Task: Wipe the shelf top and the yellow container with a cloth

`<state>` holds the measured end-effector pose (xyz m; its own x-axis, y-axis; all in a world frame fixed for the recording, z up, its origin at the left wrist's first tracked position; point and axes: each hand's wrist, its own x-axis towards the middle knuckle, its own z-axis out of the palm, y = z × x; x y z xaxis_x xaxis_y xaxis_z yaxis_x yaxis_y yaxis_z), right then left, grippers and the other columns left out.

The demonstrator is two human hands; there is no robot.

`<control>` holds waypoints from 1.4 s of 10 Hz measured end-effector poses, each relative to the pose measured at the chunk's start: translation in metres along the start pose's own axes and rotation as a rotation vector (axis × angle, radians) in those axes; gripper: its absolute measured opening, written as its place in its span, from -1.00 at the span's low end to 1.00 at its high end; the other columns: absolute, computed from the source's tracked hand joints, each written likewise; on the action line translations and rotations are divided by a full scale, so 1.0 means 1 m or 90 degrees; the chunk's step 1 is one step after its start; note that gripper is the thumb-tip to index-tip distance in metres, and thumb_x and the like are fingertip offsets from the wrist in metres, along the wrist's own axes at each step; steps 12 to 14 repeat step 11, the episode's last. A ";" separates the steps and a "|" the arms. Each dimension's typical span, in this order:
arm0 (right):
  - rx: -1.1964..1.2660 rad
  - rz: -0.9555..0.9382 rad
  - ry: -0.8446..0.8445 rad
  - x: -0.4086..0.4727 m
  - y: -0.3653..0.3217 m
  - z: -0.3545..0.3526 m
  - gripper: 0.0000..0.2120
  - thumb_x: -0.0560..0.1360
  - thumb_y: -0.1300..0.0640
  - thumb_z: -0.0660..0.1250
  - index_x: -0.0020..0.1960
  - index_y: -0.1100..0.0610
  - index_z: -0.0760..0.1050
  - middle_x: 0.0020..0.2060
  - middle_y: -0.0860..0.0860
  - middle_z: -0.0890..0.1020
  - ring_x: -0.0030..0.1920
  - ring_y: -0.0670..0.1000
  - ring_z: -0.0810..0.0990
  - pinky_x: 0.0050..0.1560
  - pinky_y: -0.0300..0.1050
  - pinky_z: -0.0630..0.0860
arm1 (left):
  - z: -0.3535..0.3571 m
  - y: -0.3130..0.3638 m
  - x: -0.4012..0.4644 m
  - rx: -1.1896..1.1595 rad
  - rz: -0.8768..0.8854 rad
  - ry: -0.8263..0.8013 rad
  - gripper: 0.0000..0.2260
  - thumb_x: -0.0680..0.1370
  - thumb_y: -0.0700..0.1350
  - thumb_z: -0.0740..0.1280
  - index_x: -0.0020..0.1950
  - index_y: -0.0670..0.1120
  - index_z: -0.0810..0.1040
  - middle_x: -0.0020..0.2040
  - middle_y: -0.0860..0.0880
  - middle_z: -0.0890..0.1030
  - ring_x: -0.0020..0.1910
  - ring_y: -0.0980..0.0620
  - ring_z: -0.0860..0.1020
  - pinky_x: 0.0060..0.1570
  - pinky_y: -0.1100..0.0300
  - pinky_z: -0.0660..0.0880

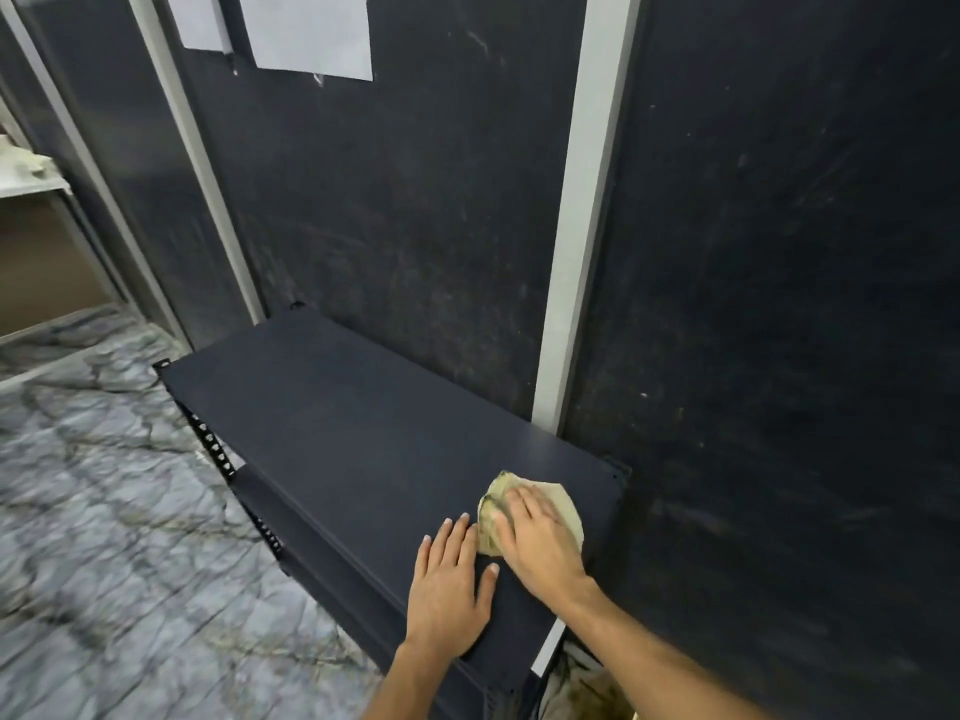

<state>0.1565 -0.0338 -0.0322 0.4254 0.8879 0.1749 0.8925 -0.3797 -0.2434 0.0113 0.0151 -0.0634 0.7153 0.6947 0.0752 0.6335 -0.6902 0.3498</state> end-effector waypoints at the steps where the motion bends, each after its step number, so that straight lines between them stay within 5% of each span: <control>1: 0.035 0.006 -0.033 -0.011 0.001 0.014 -0.26 0.54 -0.15 -0.27 0.48 0.20 0.32 0.49 0.15 0.33 0.52 0.11 0.20 0.50 -0.04 -0.07 | 0.006 -0.005 0.000 0.042 0.011 -0.003 -0.44 0.60 0.16 0.09 0.47 -0.13 0.48 0.50 -0.05 0.48 0.50 -0.06 0.41 0.49 0.02 0.09; 2: 0.012 -0.042 -0.010 -0.014 0.023 0.012 -0.39 0.57 -0.16 -0.09 0.44 0.12 0.40 0.45 0.07 0.42 0.49 0.06 0.28 0.49 -0.05 -0.05 | 0.008 -0.008 -0.002 0.054 0.009 0.007 -0.44 0.61 0.17 0.11 0.47 -0.15 0.47 0.51 -0.07 0.47 0.51 -0.06 0.41 0.46 0.02 0.07; 3: -0.001 -0.064 -0.042 -0.017 0.045 0.017 -0.35 0.60 -0.29 -0.12 0.51 0.04 0.30 0.51 -0.01 0.30 0.53 0.01 0.16 0.45 -0.02 -0.10 | 0.010 -0.007 -0.002 0.058 0.005 0.027 -0.44 0.62 0.16 0.10 0.48 -0.16 0.45 0.52 -0.07 0.44 0.52 -0.05 0.38 0.47 0.01 0.07; 6: -0.005 0.096 -0.006 -0.007 0.025 0.027 -0.37 0.56 -0.29 -0.02 0.55 -0.04 0.21 0.55 -0.04 0.18 0.56 -0.01 0.02 0.48 0.04 -0.20 | 0.013 -0.005 0.000 0.033 0.009 0.053 -0.41 0.60 0.16 0.14 0.52 -0.16 0.39 0.54 -0.07 0.42 0.53 -0.04 0.36 0.50 0.03 0.07; 9: 0.105 0.054 0.015 -0.022 0.032 0.006 -0.40 0.53 -0.23 0.12 0.47 0.03 0.37 0.50 -0.03 0.32 0.54 -0.05 0.12 0.51 -0.10 -0.10 | 0.010 -0.015 -0.004 -0.053 0.007 0.075 -0.30 0.52 0.27 0.16 0.56 -0.09 0.33 0.55 0.01 0.39 0.54 0.02 0.33 0.52 0.21 -0.09; 10: 0.132 0.092 0.098 -0.049 0.066 -0.009 -0.43 0.52 -0.26 0.15 0.41 0.01 0.44 0.44 -0.12 0.40 0.49 -0.09 0.25 0.46 -0.15 0.11 | 0.007 -0.019 0.006 -0.157 -0.023 0.108 -0.21 0.40 0.36 0.15 0.52 -0.07 0.39 0.52 0.07 0.40 0.50 0.01 0.40 0.50 0.00 0.19; 11: 0.129 0.126 0.212 -0.088 0.105 -0.024 -0.43 0.51 -0.41 0.03 0.25 -0.11 0.57 0.24 -0.22 0.57 0.24 -0.09 0.57 0.29 -0.31 0.34 | 0.012 0.005 0.021 -0.228 -0.027 0.226 -0.18 0.39 0.43 0.14 0.29 -0.20 0.61 0.33 0.20 0.46 0.33 -0.02 0.55 0.27 -0.24 0.47; 14: 0.129 0.126 0.212 -0.088 0.105 -0.024 -0.43 0.51 -0.41 0.03 0.25 -0.11 0.57 0.24 -0.22 0.57 0.24 -0.09 0.57 0.29 -0.31 0.34 | 0.012 0.005 0.021 -0.228 -0.027 0.226 -0.18 0.39 0.43 0.14 0.29 -0.20 0.61 0.33 0.20 0.46 0.33 -0.02 0.55 0.27 -0.24 0.47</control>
